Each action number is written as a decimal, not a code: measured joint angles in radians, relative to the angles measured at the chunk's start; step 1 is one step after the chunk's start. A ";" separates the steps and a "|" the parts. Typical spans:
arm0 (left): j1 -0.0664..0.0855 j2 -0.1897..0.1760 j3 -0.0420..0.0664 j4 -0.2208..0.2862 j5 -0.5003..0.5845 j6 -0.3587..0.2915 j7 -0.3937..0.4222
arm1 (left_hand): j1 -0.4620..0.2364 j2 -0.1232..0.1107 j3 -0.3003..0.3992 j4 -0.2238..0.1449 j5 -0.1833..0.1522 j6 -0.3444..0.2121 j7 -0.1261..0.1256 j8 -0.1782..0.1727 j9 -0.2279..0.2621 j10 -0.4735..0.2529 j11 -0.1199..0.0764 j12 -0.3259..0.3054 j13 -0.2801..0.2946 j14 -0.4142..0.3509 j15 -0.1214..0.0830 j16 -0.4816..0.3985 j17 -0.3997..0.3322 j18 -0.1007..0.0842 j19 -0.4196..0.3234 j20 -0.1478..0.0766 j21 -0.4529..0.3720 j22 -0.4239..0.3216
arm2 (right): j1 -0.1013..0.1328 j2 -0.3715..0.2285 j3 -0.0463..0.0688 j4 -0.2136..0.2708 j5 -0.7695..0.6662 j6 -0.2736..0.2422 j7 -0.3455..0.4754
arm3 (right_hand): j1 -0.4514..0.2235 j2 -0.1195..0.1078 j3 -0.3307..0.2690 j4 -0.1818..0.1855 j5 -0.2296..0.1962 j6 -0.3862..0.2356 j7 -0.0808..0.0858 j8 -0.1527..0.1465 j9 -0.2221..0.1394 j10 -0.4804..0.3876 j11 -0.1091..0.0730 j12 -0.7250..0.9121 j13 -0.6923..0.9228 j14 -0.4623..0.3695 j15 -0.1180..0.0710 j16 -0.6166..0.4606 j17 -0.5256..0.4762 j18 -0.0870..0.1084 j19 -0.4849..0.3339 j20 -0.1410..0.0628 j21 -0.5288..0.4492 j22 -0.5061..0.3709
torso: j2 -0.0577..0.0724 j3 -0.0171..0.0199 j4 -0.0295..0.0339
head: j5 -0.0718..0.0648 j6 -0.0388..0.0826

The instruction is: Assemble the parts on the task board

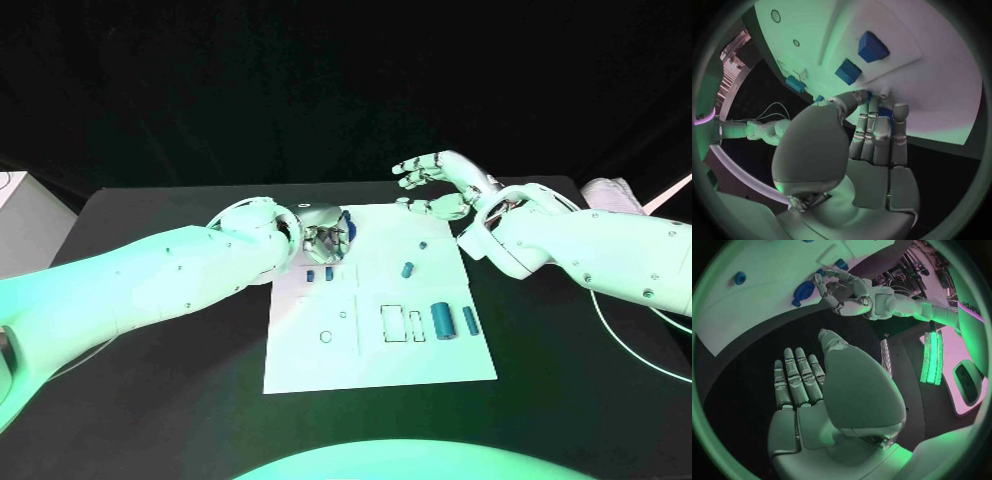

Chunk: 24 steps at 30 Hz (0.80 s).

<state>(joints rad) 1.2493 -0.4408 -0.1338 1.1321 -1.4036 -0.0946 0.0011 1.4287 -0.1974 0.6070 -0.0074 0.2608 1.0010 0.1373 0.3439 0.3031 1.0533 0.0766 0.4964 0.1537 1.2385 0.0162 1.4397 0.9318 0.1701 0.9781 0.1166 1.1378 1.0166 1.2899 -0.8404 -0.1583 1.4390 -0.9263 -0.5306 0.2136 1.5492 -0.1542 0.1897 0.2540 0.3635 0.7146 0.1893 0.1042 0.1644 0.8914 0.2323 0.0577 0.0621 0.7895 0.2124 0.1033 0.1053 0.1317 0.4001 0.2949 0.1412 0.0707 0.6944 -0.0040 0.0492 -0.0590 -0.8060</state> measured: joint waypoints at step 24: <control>0.000 -0.155 0.061 0.132 0.104 -0.018 0.038 | -0.018 0.003 -0.003 -0.003 0.000 0.004 0.004 -0.012 0.004 0.011 0.004 -0.039 -0.009 0.011 0.000 0.004 -0.005 0.000 0.014 0.000 0.008 0.007 | 0.000 -0.004 0.000 -0.003 0.000 0.000 0.001 | 0.000 0.000 0.000 0.000 0.000 0.000 0.000 0.000 0.000 0.000 0.000 0.000 0.000 0.000 0.000 0.000 0.000 0.000 0.000 0.000 0.000 0.000 | -0.005 0.0000 0.0053 | 0.004 0.003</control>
<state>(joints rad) 1.2488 -0.5960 -0.0729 1.2642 -1.2992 -0.1124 0.0392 1.4110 -0.1942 0.6043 -0.0100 0.2607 1.0049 0.1411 0.3321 0.3071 1.0638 0.0802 0.4576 0.1452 1.2491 0.0161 1.4432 0.9265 0.1699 0.9918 0.1163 1.1457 1.0233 1.2898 -0.8445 -0.1582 1.4364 -0.9260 -0.5305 0.2144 1.5490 -0.1543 0.1896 0.2541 0.3636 0.7146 0.1893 0.1042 0.1641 0.8914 0.2323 0.0578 0.0621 0.7892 0.2128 0.1033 0.1051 0.1317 0.4001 0.2949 0.1412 0.0706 0.6889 -0.0040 0.0545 -0.0549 -0.8034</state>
